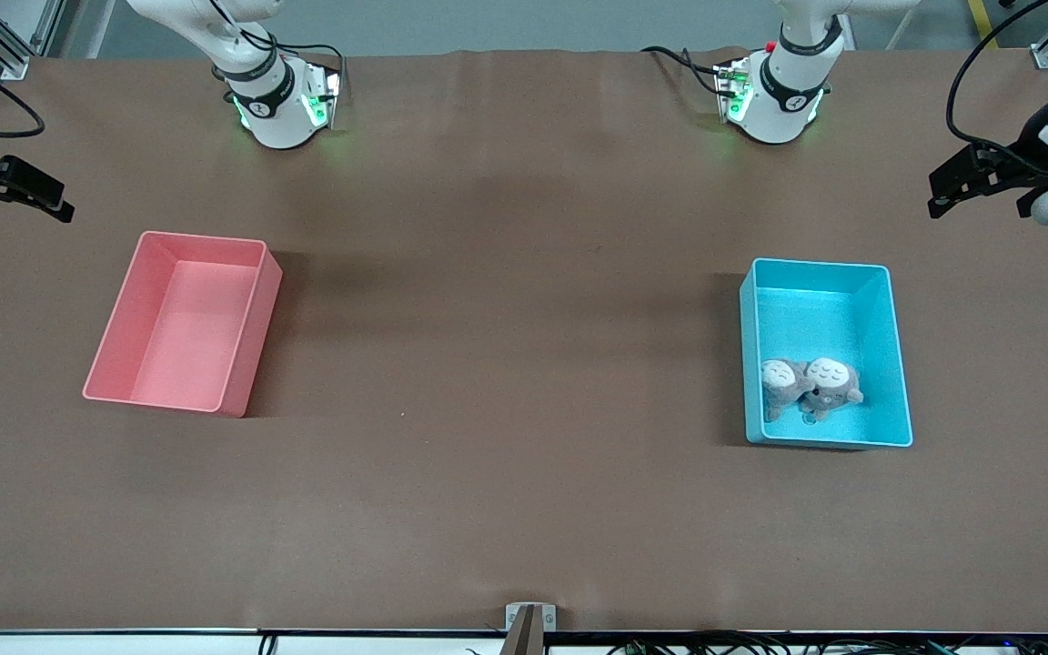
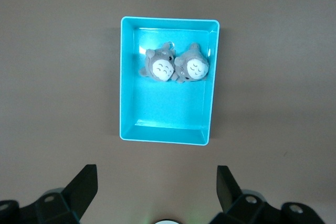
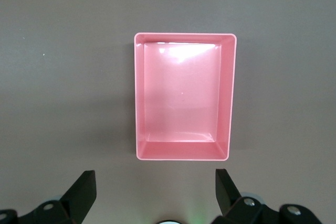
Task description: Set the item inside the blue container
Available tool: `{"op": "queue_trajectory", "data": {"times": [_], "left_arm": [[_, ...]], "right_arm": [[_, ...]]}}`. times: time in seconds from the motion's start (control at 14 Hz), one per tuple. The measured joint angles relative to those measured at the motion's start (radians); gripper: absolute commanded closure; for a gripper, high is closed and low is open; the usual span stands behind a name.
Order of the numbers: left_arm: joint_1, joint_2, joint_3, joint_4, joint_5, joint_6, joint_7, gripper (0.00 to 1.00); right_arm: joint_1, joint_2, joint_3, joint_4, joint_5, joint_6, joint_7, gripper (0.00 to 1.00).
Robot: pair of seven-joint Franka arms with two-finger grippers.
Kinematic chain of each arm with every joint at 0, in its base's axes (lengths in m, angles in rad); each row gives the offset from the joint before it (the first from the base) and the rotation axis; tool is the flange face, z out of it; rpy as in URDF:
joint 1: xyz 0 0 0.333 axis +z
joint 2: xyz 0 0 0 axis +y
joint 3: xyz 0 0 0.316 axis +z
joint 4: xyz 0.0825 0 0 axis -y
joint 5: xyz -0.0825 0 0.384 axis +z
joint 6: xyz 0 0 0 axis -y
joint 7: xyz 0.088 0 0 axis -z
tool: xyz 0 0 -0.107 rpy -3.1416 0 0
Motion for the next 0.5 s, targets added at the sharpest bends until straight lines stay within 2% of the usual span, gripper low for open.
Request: {"op": "queue_trajectory", "data": {"times": [0.5], "left_arm": [[-0.005,0.001,-0.028,-0.004,-0.004,0.002,0.000,0.00]], "right_arm": [[-0.020,-0.001,-0.006,0.015,-0.001,0.019,0.000,0.00]]}}
